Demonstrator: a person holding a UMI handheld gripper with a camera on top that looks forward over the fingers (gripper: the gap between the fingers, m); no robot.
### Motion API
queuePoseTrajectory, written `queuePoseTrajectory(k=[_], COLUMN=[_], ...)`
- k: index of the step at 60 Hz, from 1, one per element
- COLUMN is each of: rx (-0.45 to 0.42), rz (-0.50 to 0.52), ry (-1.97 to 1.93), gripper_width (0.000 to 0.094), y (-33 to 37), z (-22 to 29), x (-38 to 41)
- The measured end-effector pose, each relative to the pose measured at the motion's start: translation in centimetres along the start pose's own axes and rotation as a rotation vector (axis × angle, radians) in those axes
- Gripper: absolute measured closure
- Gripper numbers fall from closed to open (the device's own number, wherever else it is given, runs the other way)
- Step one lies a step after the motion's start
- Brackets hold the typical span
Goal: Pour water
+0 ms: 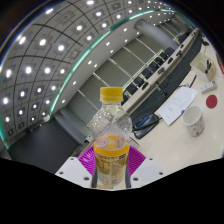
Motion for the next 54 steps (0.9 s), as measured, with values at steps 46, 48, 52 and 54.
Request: queuePoseTrajectory(k=[46, 48, 52, 54], rx=[0.122, 0.132, 0.150, 0.159], rz=[0.139, 0.128, 0.112, 0.101], ry=[-1.359, -1.330, -1.227, -1.151], gripper_width=[0.0558, 0.0559, 0.0559, 0.0558], y=[-11.5, -11.1, -11.0, -10.8], z=[8.2, 8.2, 8.4, 8.6], x=[-12.7, -12.5, -12.0, -11.7])
Point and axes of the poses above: the point between the fingertips, and its own axes, seen from behind it with the camera up: x to the left, z up, y backward, against the way the camera looks, the point moved 2 cm from there along y, backward, against the way the camera looks, and after that the axes turned 9 degrees about -z, right-handed, at the moved point
